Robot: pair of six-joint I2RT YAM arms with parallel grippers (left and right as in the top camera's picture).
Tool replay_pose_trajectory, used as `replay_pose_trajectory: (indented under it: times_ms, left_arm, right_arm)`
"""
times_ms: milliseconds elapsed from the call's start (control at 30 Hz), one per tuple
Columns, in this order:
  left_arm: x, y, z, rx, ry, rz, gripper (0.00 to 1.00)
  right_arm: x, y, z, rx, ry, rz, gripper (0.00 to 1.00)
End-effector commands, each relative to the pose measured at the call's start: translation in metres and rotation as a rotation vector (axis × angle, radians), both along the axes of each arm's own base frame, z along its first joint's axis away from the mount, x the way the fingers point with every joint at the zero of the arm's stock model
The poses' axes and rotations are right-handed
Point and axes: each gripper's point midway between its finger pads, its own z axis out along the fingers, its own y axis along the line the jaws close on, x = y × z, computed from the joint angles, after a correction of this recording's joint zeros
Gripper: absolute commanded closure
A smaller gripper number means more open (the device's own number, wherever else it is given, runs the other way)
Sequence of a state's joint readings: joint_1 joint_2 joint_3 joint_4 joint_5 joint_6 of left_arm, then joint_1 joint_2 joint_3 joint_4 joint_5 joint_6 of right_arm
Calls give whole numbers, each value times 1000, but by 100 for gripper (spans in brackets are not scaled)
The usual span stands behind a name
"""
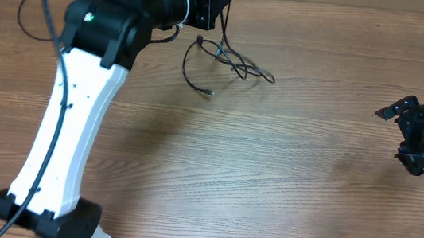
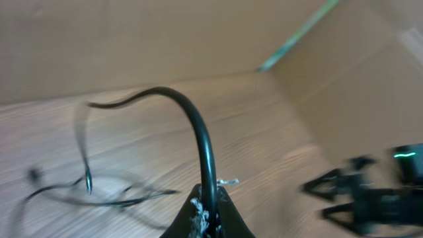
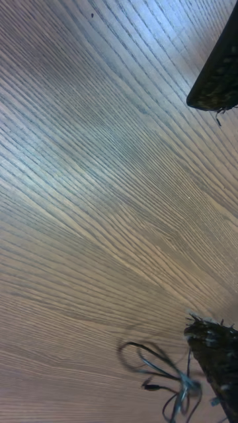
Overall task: Untangle cables
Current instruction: 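Lift the grasped cable up and pull it toward the top-left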
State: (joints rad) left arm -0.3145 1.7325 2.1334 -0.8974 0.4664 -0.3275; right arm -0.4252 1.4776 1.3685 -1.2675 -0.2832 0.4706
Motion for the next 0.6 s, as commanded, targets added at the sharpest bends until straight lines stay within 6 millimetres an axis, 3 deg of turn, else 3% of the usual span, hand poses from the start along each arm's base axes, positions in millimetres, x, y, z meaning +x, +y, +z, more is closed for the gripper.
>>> replay_pose_trajectory:
  times_ms: [0, 100, 167, 233, 467, 567]
  left_arm:
    - [-28, -19, 42, -187, 13, -96, 96]
    - [-46, -30, 84, -293, -85, -210, 96]
    - [-60, -39, 132, -450, -154, -306, 96]
    - [-70, -41, 161, -538, -196, -359, 96]
    - [-75, -34, 204, -717, -209, -342, 96]
    - [-85, -25, 237, -844, -250, -353, 96]
  right_arm:
    - [4, -2, 8, -17, -28, 3, 0]
    - [4, -2, 8, -16, -28, 3, 0]
    - [4, -2, 8, -16, -28, 3, 0]
    - [4, -2, 8, -17, -28, 3, 0]
    - [4, -2, 8, -16, -28, 3, 0]
    - [4, -2, 8, -16, -28, 3, 0]
